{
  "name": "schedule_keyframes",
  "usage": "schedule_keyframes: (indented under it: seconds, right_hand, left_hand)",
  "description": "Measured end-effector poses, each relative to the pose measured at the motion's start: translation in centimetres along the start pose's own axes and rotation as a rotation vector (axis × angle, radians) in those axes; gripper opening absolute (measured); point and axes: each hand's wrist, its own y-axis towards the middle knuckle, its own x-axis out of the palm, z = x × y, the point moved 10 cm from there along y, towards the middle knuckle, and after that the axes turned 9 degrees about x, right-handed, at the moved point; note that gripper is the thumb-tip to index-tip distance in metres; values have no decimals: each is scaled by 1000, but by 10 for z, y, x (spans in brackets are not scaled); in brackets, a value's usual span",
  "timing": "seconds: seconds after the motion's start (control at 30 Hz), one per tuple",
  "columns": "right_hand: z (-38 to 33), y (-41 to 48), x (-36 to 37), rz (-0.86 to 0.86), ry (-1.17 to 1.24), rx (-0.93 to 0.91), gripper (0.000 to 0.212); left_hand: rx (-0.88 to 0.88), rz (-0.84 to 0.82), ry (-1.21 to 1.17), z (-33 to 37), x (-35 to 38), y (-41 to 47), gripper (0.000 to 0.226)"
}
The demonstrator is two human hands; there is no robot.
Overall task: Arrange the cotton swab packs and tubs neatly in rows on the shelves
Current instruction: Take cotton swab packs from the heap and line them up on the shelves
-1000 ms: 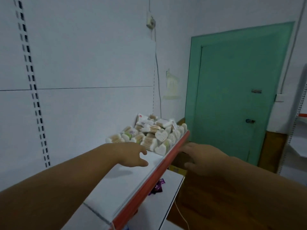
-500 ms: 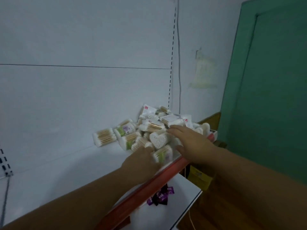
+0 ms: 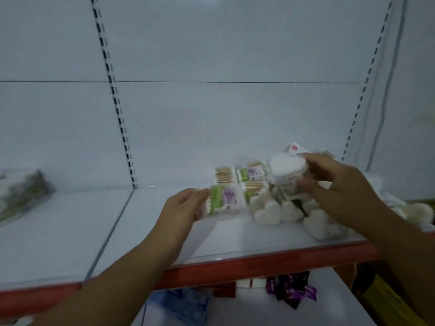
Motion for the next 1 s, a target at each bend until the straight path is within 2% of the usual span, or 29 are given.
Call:
schedule_keyframes:
  seconds: [0.07, 0.13, 0.2, 0.27, 0.4, 0.53, 0.77, 1.0]
  right_hand:
    - [-19, -3, 7, -39, 388, 52, 39]
    - [-31, -12, 34, -109, 729, 152, 40]
    - [-43, -25, 72, -167, 934, 250, 37]
    - [-62, -41, 112, -245, 1066, 326, 35]
    - [-118, -68, 183, -419, 1161, 414, 36]
    - [-185, -99, 250, -513, 1190, 476, 36]
    - [-288, -163, 366, -649, 1284, 554, 40]
    - [-330, -173, 423, -692, 1343, 642, 39]
  left_hand:
    - [-119, 175, -261, -13, -24, -9, 24]
    - [-253, 215, -562, -25, -31, -24, 29]
    - [-303, 217, -728, -25, -42, -38, 31]
    - [-302, 213, -787, -21, -59, -51, 36]
    - [-221, 185, -754, -6, -127, -75, 49]
    - [-153, 143, -664, 5, -211, -111, 50]
    - [-62, 316, -511, 16, -361, -165, 54]
    - [-24, 342, -462, 4, -429, -166, 60]
